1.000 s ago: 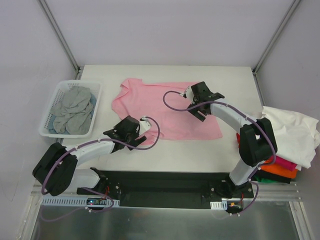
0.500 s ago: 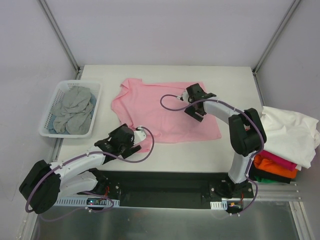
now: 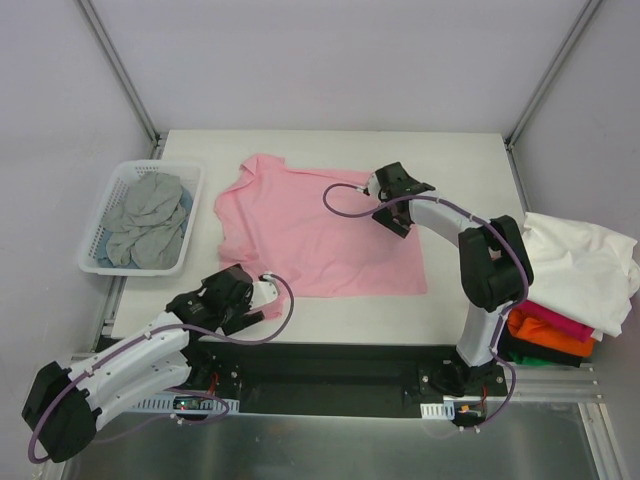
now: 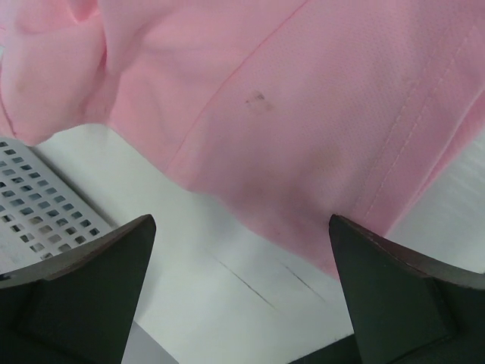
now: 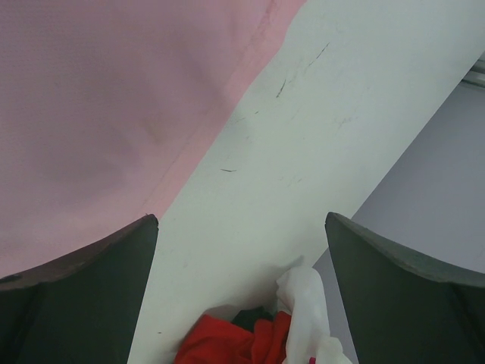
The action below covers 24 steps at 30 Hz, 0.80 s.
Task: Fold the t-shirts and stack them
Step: Flatten out the tshirt
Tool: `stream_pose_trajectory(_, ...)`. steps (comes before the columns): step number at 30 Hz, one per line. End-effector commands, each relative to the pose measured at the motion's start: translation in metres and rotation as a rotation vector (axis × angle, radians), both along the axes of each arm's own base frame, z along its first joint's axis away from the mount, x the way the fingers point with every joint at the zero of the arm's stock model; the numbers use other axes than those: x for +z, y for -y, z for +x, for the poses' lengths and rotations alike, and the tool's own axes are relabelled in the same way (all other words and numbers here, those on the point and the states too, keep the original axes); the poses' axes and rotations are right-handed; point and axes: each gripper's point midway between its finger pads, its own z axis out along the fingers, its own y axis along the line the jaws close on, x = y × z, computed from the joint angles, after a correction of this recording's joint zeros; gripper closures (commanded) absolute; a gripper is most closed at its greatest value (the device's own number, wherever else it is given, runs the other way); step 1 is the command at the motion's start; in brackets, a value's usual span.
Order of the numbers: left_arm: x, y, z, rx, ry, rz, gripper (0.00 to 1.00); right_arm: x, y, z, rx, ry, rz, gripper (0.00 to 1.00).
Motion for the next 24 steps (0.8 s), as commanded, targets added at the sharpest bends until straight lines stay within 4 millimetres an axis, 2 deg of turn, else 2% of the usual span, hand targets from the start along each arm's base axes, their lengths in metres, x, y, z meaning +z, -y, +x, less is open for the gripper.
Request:
stream_pose_trajectory(1, 0.003, -0.008, -0.023, -0.071, -0.080, 0.036, 0.01, 0.009, 0.007, 0.000, -0.023, 0.031, -0.009, 0.04)
stream_pose_trajectory(4, 0.012, -0.008, -0.024, -0.081, -0.093, 0.039, 0.01, 0.010, 0.008, -0.001, -0.031, 0.034, -0.001, 0.03)
stream_pose_trajectory(7, 0.026, -0.002, -0.016, -0.096, -0.054, 0.025, 0.01, 0.012, 0.006, 0.000, -0.034, 0.040, 0.012, 0.04)
stream_pose_trajectory(10, 0.060, 0.010, 0.006, -0.081, 0.054, -0.026, 0.01, 0.019, 0.003, 0.006, -0.035, 0.063, 0.023, 0.03)
stream_pose_trajectory(12, 0.090, 0.023, 0.027, -0.083, 0.163, -0.078, 0.01, 0.024, 0.001, 0.013, -0.040, 0.090, 0.030, 0.04)
stream_pose_trajectory(17, 0.138, 0.043, 0.065, -0.079, 0.357, -0.134, 0.01, 0.042, -0.006, 0.047, -0.061, 0.213, 0.040, 0.04)
stream_pose_trajectory(18, 0.140, 0.045, 0.072, -0.072, 0.377, -0.132, 0.01, 0.047, -0.007, 0.054, -0.064, 0.235, 0.044, 0.04)
stream_pose_trajectory(19, 0.148, 0.051, 0.080, -0.067, 0.421, -0.160, 0.01, 0.040, -0.009, 0.060, -0.065, 0.225, 0.039, 0.04)
stream_pose_trajectory(20, 0.149, 0.053, 0.084, -0.063, 0.432, -0.169, 0.01, 0.050, -0.013, 0.072, -0.059, 0.248, 0.052, 0.03)
stream_pose_trajectory(21, 0.145, 0.056, 0.088, -0.061, 0.427, -0.165, 0.01, 0.048, -0.014, 0.077, -0.060, 0.245, 0.047, 0.03)
stream_pose_trajectory(22, 0.149, 0.060, 0.095, -0.052, 0.460, -0.185, 0.01, 0.036, -0.017, 0.083, -0.052, 0.224, 0.043, 0.04)
stream_pose_trajectory(24, 0.140, 0.062, 0.102, -0.036, 0.457, -0.169, 0.01, 0.041, -0.023, 0.098, -0.044, 0.243, 0.058, 0.03)
